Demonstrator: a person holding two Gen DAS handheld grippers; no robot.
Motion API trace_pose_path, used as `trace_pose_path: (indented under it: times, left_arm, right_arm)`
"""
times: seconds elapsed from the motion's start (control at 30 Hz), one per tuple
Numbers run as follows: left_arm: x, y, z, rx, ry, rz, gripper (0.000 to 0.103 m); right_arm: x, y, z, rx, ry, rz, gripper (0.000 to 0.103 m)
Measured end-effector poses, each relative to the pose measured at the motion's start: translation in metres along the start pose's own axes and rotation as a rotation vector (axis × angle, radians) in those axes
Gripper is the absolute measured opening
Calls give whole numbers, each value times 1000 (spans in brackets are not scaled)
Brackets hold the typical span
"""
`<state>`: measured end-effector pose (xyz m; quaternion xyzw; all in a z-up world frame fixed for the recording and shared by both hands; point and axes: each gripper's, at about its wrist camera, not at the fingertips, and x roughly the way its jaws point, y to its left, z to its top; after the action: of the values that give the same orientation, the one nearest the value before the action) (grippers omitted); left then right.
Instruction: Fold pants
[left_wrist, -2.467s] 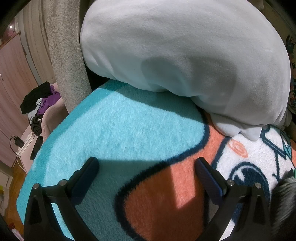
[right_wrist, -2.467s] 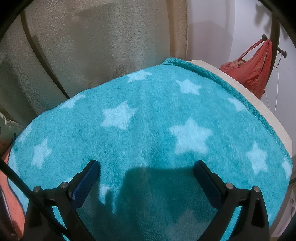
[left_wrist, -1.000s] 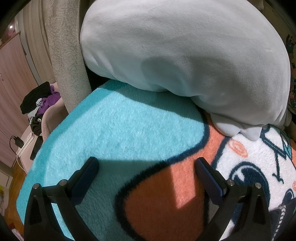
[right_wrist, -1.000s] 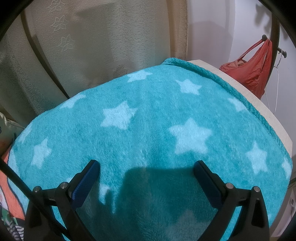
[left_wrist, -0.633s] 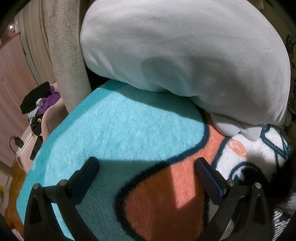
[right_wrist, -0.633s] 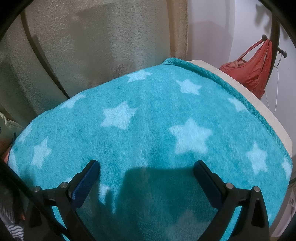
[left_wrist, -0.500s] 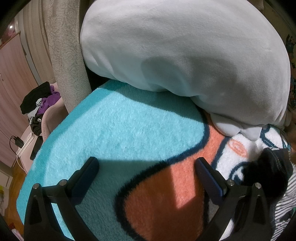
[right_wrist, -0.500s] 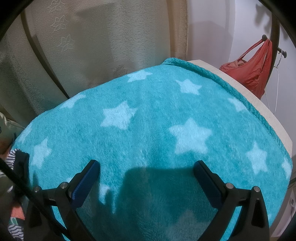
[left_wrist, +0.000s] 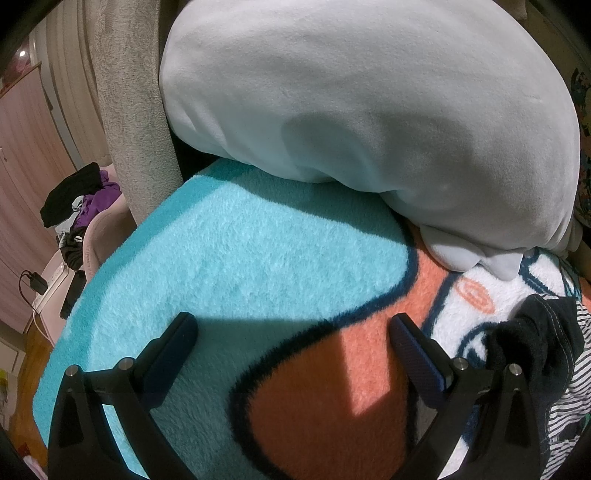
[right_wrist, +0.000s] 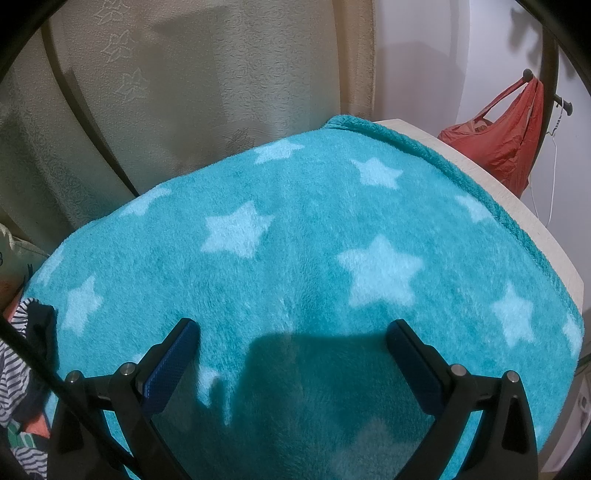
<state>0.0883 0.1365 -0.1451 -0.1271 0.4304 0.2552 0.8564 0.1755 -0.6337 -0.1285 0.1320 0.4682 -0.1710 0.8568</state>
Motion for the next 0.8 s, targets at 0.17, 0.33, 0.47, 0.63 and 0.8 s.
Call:
trace_pose_path:
  times: [0.17,0.33,0.47,0.63,0.8]
  left_arm:
    - [1,-2,3,4,10,0,103]
    - [-6,-11,7,38,77,82,103]
    - [-50,-23,4,120,-1,157,103]
    - [-112,-52,-1,219,-85,83,103]
    - [-123,-89,4,281,-22,-98,103]
  right_arm:
    - [1,1,1,-1,2,-3,103]
    - [2,-5,6,-2,24,36,103]
    - [-11,-17,10,67,58,188,101]
    - [-78,-7,11,97,-84,348,102]
    - [-100,40,12,23,-4,574,103]
